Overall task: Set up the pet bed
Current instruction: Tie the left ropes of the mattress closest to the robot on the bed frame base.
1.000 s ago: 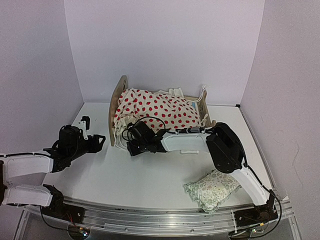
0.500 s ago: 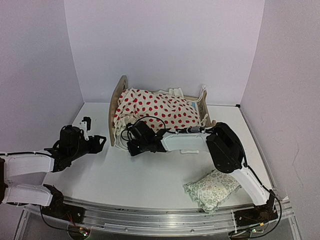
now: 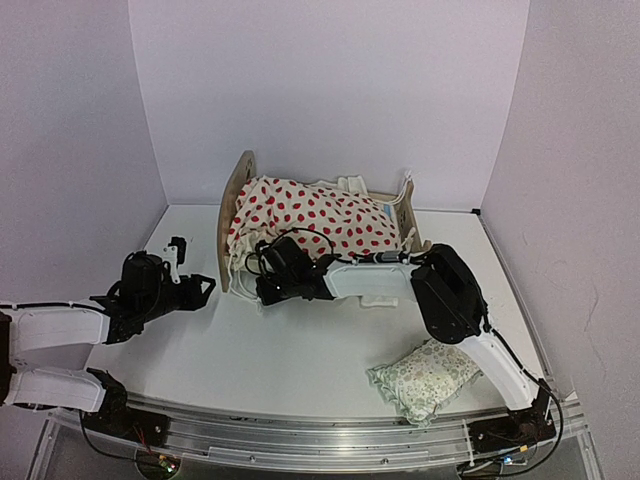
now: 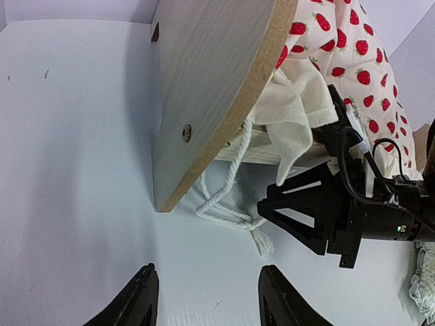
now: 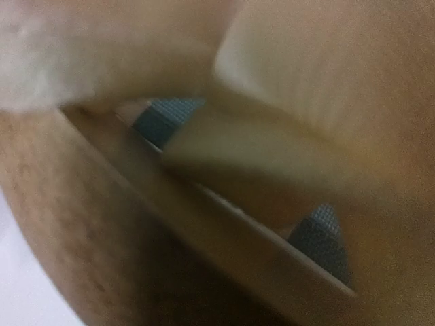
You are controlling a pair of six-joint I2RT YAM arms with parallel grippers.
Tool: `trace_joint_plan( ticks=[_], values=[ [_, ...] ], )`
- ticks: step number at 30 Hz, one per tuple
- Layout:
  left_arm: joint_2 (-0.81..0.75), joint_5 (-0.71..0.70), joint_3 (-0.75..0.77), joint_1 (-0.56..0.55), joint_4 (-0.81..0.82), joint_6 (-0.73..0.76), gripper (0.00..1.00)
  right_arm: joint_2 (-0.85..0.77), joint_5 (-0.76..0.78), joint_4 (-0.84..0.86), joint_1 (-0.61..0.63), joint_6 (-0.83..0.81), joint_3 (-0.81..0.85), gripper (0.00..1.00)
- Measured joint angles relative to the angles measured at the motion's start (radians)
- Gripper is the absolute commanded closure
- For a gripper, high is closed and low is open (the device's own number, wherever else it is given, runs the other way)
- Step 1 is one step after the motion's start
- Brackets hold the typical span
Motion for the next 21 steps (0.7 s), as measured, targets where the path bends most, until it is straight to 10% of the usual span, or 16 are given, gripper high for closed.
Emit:
trace_joint_plan(
  ticks=[11,21],
  values=[
    [-0.001,0.008,0.0,-0.015,-0.029,-0.004,0.48,-0.001,-0.016,0.076,0.0,0.033,-0.037,0.58],
    [-0.015,0.008,0.0,-0.032,-0.044,-0.008,0.48,-0.055,-0.022,0.118,0.002,0.042,-0.145,0.68]
  ],
)
